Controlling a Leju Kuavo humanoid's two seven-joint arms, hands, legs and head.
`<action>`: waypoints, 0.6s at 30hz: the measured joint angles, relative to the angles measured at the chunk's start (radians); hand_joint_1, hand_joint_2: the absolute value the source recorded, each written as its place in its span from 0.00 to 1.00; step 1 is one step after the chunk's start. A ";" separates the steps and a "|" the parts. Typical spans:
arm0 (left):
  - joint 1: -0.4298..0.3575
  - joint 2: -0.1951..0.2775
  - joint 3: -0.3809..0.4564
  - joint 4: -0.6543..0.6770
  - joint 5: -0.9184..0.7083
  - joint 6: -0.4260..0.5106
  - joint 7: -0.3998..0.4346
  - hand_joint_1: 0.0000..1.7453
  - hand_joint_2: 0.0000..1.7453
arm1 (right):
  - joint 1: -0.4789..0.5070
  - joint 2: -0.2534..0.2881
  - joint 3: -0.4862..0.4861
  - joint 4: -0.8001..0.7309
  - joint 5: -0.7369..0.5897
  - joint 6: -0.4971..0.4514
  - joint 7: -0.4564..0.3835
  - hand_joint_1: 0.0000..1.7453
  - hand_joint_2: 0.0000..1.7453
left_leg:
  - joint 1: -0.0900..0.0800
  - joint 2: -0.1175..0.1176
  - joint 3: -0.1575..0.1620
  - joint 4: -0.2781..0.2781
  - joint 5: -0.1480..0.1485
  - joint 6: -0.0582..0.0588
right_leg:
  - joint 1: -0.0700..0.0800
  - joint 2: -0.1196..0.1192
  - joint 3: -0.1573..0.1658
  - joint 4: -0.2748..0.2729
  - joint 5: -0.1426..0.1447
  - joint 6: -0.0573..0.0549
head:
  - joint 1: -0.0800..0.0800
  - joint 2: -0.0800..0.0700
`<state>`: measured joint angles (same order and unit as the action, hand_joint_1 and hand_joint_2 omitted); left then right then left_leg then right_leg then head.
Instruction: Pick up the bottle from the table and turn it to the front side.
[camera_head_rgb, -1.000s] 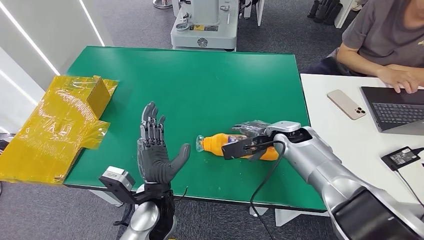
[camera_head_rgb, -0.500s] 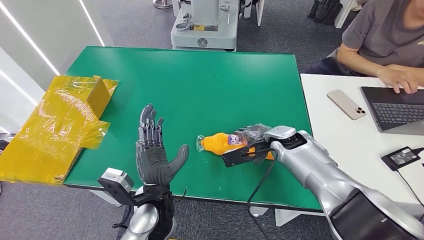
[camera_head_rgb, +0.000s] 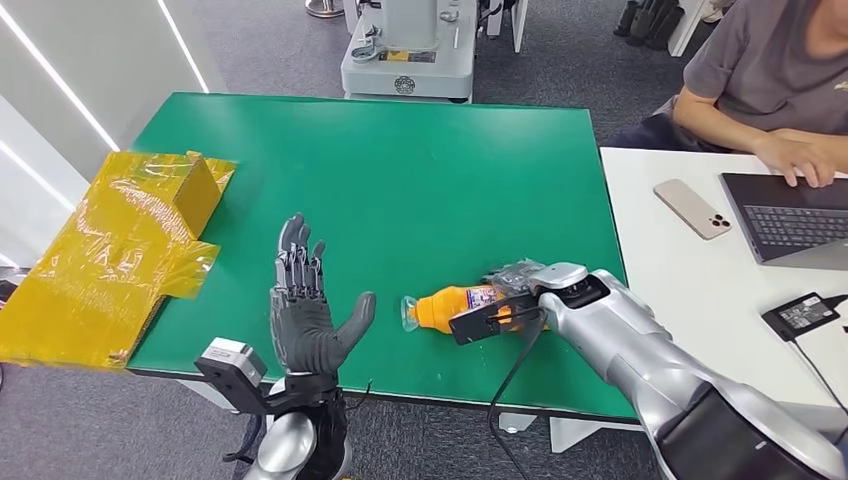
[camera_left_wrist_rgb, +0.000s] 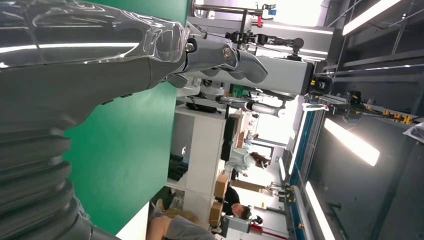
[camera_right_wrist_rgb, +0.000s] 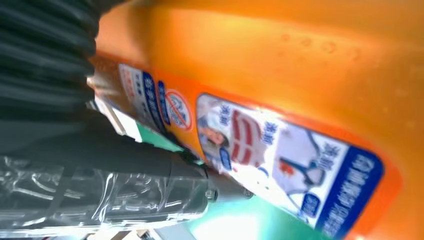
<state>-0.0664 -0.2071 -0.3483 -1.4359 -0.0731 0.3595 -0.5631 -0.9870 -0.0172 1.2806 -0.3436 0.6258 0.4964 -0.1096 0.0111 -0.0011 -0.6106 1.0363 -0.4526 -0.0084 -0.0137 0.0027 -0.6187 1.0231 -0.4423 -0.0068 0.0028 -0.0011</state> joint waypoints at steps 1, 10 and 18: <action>0.002 0.000 0.000 -0.001 0.000 0.002 0.000 0.00 1.00 | 0.000 0.000 0.002 0.001 0.001 -0.003 0.003 0.00 1.00 | 0.000 0.000 0.000 0.000 0.000 0.000 | 0.000 0.000 0.000 0.000 0.000 0.000 | 0.000 0.000; 0.026 0.000 0.000 -0.015 -0.004 0.015 0.001 0.00 1.00 | 0.004 0.006 0.015 0.007 0.032 -0.097 0.051 0.00 1.00 | 0.000 0.000 0.000 0.000 0.000 0.000 | 0.000 0.000 0.000 0.000 0.000 0.000 | 0.000 0.000; 0.030 0.001 0.000 -0.024 -0.005 0.020 0.001 0.00 1.00 | 0.003 0.009 0.031 0.007 0.062 -0.157 0.079 0.00 1.00 | 0.000 0.000 0.000 0.000 0.000 0.000 | 0.000 0.000 0.000 0.000 0.000 0.000 | 0.000 0.000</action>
<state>-0.0360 -0.2062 -0.3483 -1.4603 -0.0783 0.3798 -0.5619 -0.9839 -0.0084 1.3114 -0.3364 0.6877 0.3396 -0.0305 0.0111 -0.0014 -0.6108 1.0362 -0.4526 -0.0084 -0.0137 0.0026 -0.6187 1.0231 -0.4423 -0.0068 0.0027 -0.0011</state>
